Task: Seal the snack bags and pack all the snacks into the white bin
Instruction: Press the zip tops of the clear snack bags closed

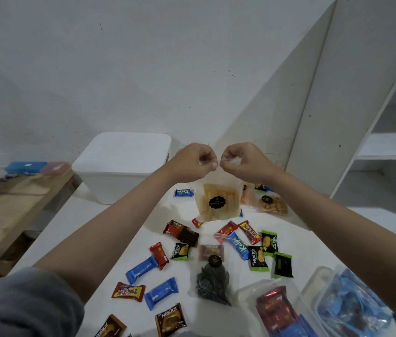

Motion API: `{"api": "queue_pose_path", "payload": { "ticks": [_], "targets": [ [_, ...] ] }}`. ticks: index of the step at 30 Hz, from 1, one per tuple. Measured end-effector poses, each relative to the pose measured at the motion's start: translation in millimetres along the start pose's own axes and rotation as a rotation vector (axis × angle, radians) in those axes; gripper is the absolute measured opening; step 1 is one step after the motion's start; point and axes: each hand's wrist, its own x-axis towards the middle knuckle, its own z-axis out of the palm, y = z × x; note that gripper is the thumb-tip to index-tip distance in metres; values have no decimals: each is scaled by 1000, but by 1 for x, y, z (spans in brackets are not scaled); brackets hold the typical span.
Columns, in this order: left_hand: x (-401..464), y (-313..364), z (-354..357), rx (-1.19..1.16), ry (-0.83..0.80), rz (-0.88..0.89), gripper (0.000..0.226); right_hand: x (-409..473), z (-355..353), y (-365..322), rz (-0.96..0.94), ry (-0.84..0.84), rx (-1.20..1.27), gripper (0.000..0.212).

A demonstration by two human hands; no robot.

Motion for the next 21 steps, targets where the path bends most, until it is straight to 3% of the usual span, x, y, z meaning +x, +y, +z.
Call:
{"api": "queue_pose_path", "payload": {
  "ticks": [5,14,21],
  "targets": [
    [0,-1,-6,95,-84,-39,3,-4,1,3,13,-12,30,8],
    [-8,-18,0,63,50,-99,24,-10,-8,16,52,28,55,18],
    [-6,-8,3,156,63,-53,7,-11,-8,17,7,58,-5,12]
  ]
}}
